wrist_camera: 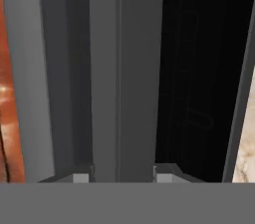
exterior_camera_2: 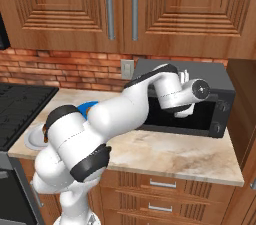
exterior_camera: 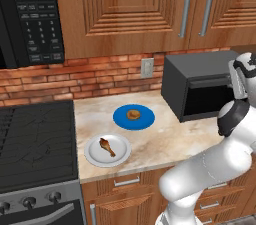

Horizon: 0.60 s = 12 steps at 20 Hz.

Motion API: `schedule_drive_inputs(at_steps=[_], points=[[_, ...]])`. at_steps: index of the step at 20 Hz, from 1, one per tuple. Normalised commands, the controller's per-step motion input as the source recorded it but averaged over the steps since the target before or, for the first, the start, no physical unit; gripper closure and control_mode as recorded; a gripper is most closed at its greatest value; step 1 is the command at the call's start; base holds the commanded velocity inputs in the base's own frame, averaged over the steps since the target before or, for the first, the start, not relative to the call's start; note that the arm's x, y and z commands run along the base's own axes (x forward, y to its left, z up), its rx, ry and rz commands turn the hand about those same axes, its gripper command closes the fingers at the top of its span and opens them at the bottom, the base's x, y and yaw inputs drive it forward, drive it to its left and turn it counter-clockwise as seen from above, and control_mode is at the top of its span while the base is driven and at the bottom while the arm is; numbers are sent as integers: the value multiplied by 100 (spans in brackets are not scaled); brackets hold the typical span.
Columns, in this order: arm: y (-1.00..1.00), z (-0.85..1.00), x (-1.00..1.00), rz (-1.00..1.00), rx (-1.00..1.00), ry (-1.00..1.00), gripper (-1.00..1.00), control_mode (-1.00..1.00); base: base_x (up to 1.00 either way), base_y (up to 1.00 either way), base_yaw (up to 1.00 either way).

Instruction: Open the toaster oven door. Place the bread on the top rack in the toaster oven and place the chicken drumstick on the bottom rack.

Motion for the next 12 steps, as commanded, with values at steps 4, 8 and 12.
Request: schedule_drive_inputs(at_steps=[4,8,12], points=[[45,-94,27,0,14,0,100,-100,0,0,0],[51,-94,20,0,4,0,100,-100,0,0,0],[49,-94,13,0,0,1,100,-100,0,0,0]])
